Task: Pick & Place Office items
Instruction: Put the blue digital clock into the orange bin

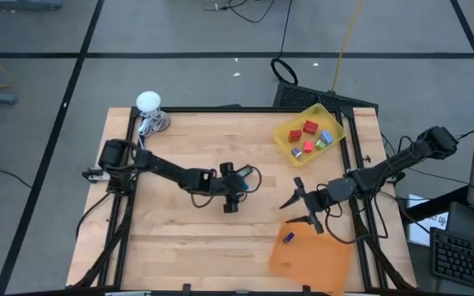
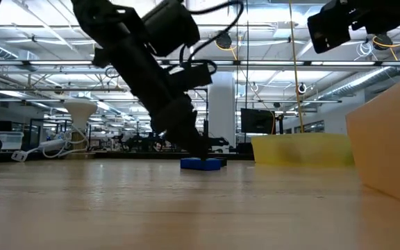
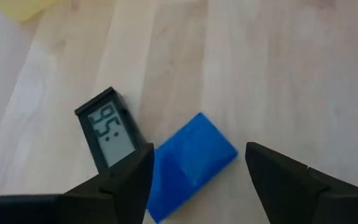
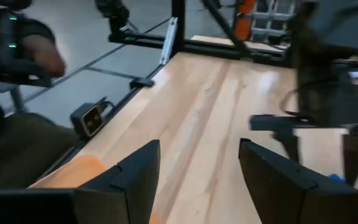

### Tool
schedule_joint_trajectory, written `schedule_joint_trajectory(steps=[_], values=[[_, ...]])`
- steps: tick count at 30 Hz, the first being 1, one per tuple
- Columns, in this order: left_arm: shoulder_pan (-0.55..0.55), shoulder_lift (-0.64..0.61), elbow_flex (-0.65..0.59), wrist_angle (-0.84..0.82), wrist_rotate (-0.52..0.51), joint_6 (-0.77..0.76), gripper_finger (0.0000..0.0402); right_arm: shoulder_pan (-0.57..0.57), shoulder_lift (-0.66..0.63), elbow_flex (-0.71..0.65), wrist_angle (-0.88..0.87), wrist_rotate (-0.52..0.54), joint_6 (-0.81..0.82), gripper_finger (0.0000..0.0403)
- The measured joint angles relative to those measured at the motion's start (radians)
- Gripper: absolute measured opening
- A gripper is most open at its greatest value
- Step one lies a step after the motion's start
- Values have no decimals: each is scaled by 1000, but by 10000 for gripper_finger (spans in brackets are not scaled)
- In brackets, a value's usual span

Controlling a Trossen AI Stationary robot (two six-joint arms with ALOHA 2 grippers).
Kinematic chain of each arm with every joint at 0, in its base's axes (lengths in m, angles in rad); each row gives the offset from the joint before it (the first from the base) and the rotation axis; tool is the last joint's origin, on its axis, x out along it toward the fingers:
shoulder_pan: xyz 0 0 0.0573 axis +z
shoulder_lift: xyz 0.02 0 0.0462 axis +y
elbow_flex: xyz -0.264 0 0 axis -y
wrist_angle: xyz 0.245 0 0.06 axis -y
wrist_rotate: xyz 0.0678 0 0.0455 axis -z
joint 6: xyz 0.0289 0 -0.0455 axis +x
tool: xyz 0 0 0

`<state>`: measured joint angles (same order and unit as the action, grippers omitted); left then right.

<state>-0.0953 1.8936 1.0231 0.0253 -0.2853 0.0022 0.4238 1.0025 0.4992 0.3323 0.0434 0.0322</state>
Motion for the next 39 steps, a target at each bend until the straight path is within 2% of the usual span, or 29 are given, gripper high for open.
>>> schedule_joint_trajectory(steps=[4,9,16,19,21,25,28,32,36,39], values=[[46,14,2,-31,70,-13,241,-6,0,0,-18,-20,0,210],[95,10,6,-65,309,-213,231,-6,0,0,-31,-22,6,210],[101,10,4,-34,537,-344,217,-6,0,0,-32,-22,8,210],[102,12,2,-2,641,-348,212,-6,0,0,-31,-22,8,208],[102,7,1,7,674,-270,207,-6,0,0,-32,-22,8,209],[79,-22,-1,-4,648,-87,194,-6,0,0,-32,-22,8,210],[44,-33,-1,0,532,5,187,-6,0,0,-32,-22,8,208],[3,-29,-1,-8,344,-2,187,-6,0,0,-36,-23,8,206],[-42,-27,-1,-13,261,-7,212,-6,0,0,-40,-23,8,206],[-65,-28,-1,-12,252,-10,236,-6,0,0,-41,-23,8,206]])
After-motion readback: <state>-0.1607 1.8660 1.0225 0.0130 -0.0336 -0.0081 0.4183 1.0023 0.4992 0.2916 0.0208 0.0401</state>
